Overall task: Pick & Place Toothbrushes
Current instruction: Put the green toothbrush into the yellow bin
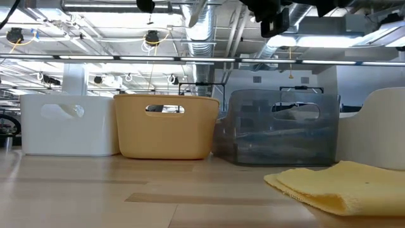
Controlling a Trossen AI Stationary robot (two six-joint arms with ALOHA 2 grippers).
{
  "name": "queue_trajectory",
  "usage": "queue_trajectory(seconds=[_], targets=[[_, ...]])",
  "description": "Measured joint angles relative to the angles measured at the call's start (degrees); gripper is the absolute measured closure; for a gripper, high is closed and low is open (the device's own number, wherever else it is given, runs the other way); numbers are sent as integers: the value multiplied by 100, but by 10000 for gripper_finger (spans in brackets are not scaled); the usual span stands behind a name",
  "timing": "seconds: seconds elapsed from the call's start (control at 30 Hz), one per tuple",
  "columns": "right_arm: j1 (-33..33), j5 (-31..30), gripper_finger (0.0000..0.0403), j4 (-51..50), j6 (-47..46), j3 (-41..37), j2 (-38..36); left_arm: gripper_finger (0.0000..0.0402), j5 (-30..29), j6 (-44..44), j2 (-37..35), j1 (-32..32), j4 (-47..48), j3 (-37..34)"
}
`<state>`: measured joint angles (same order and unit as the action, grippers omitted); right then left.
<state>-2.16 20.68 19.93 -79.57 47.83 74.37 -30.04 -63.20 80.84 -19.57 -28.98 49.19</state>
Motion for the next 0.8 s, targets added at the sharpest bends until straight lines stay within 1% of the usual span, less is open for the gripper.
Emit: queue_trajectory(seconds=[0.27,0.37,0.4,0.47,0.57,0.63,0.7,0.8], targets=[[-75,-164,118,0,-147,0,2,401,113,2,-2,0,-55,0],[-141,-178,118,127,-260,13,242,401,299,2,34,3,-122,2],[-171,-146,118,115,-299,-12,306,401,344,2,80,4,-144,27],[-230,-56,118,410,-433,35,524,401,346,0,177,2,-143,78],[-269,258,118,773,-550,68,851,401,320,-7,306,2,-164,140],[-268,386,118,1103,-599,201,1076,401,205,-126,355,2,-142,133],[-268,593,118,1237,-601,249,1121,401,72,-195,369,2,-145,133],[-266,643,118,1245,-590,306,1112,401,-169,-196,356,-10,-152,133]])
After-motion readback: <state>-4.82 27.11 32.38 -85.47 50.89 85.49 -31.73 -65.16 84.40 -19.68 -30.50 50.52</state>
